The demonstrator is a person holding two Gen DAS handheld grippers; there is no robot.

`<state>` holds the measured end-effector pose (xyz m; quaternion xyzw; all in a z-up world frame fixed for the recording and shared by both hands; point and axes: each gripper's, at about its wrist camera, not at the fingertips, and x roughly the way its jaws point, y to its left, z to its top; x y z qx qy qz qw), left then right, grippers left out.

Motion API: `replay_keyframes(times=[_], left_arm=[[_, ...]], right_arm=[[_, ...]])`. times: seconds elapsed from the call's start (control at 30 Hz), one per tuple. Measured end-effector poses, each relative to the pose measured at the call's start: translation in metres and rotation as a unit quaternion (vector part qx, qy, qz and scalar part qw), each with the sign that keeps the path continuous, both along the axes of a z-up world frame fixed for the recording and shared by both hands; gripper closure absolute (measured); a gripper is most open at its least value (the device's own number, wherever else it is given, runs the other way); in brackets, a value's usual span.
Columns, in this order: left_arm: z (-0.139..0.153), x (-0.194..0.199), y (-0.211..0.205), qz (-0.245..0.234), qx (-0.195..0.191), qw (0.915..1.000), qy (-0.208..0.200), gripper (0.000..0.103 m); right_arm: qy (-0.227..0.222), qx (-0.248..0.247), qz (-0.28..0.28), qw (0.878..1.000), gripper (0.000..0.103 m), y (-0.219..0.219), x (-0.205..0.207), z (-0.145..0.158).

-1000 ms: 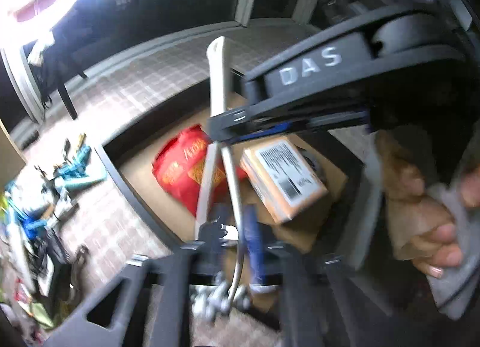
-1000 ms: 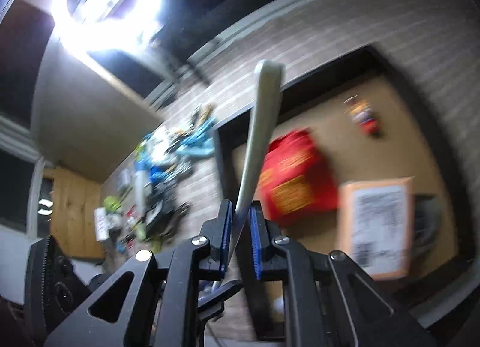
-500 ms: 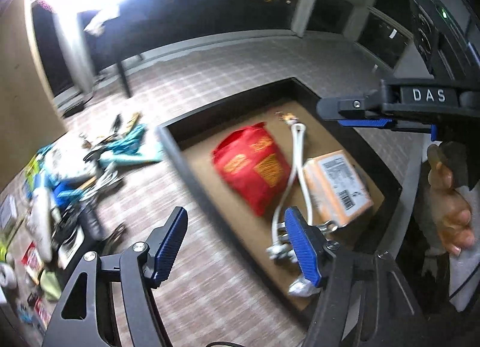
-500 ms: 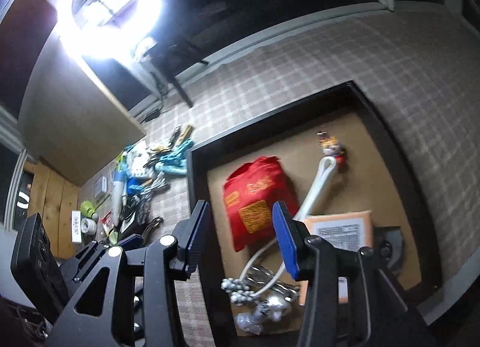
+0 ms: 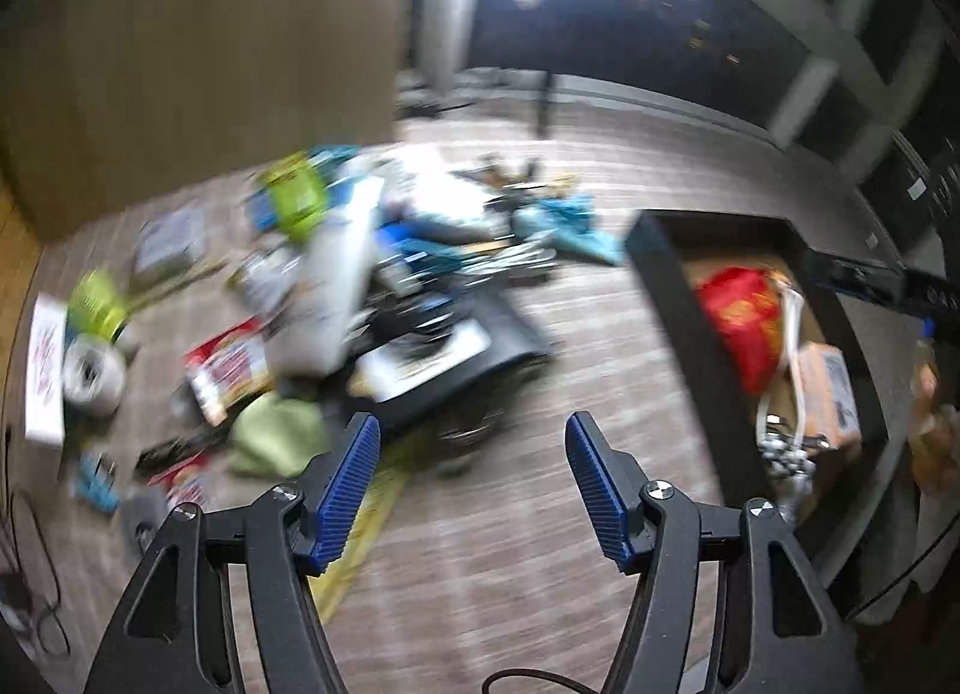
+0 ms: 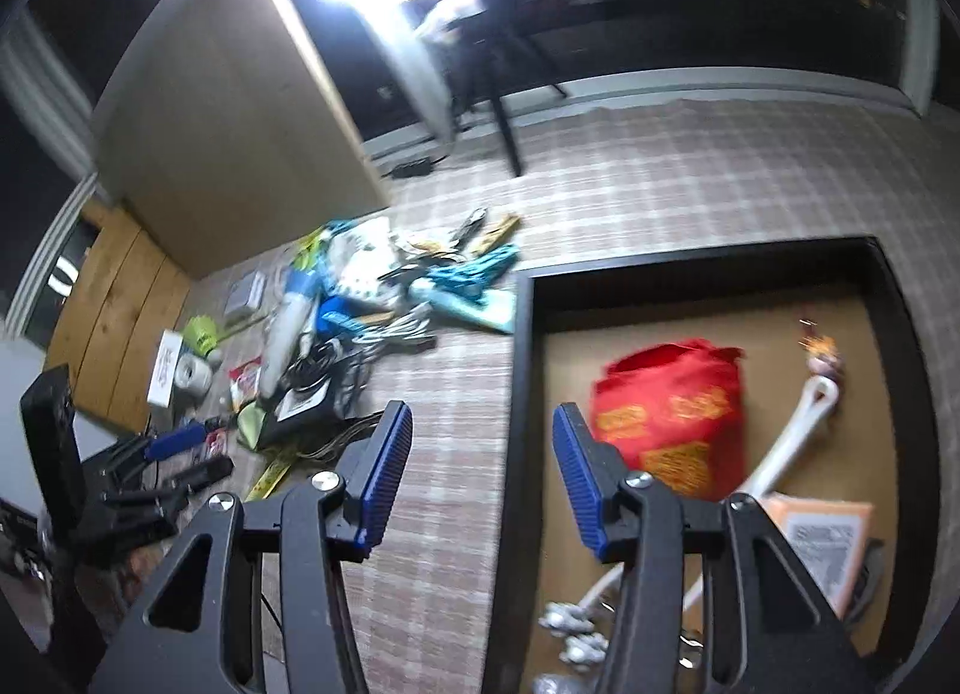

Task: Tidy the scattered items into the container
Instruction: 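Move both grippers back over the cluttered items, then grasp the black wet-wipes pack with the left gripper while the right gripper grasps it too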

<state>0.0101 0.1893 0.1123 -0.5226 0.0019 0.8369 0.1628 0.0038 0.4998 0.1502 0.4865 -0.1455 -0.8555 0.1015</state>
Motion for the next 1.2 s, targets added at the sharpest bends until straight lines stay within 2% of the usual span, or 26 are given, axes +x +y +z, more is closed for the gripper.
replay_keyframes(times=[0.2, 0.4, 0.67, 0.83, 1.07, 1.2], left_arm=[[-0.032, -0.008, -0.052, 0.072, 0.049, 0.995, -0.049, 0.052], [-0.068, -0.023, -0.06, 0.105, 0.093, 0.9852, -0.099, 0.053], [-0.085, -0.051, -0.056, 0.126, 0.096, 0.9808, -0.114, 0.053], [-0.092, -0.068, -0.06, 0.131, 0.103, 0.9775, -0.129, 0.053], [-0.097, -0.082, -0.057, 0.119, 0.114, 0.9756, -0.145, 0.052], [-0.097, -0.08, -0.053, 0.106, 0.14, 0.9711, -0.162, 0.054]], right_arm=[[-0.009, -0.012, 0.058, 0.998, 0.055, -0.043, -0.02, -0.018], [-0.044, -0.01, 0.097, 0.994, 0.055, -0.083, -0.047, -0.045], [-0.097, -0.013, 0.124, 0.987, 0.055, -0.115, -0.082, -0.083], [-0.131, -0.039, 0.125, 0.983, 0.055, -0.124, -0.101, -0.105], [-0.15, -0.055, 0.134, 0.978, 0.056, -0.135, -0.11, -0.116], [-0.161, -0.071, 0.141, 0.974, 0.062, -0.143, -0.111, -0.12]])
